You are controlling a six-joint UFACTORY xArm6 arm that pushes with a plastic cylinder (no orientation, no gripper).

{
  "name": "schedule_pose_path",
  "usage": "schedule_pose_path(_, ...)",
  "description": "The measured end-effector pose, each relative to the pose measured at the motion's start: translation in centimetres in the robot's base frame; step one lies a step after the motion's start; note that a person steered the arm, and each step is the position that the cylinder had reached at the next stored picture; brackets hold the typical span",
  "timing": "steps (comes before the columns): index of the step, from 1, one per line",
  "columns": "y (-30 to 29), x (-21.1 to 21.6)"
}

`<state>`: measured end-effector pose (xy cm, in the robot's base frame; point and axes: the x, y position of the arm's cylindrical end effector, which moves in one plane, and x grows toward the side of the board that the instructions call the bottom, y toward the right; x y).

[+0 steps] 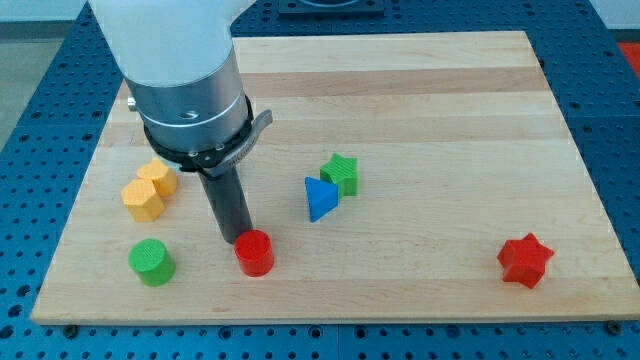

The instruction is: Slightly push the red circle to the right

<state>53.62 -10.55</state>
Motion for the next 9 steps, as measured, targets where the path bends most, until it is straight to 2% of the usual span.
schedule_pose_path(3,-3.0,1.0)
schedule_pose_path(4,-3.2,3.1)
schedule_pose_path(7,-3.2,1.1)
schedule_pose_path(9,-1.0,3.4)
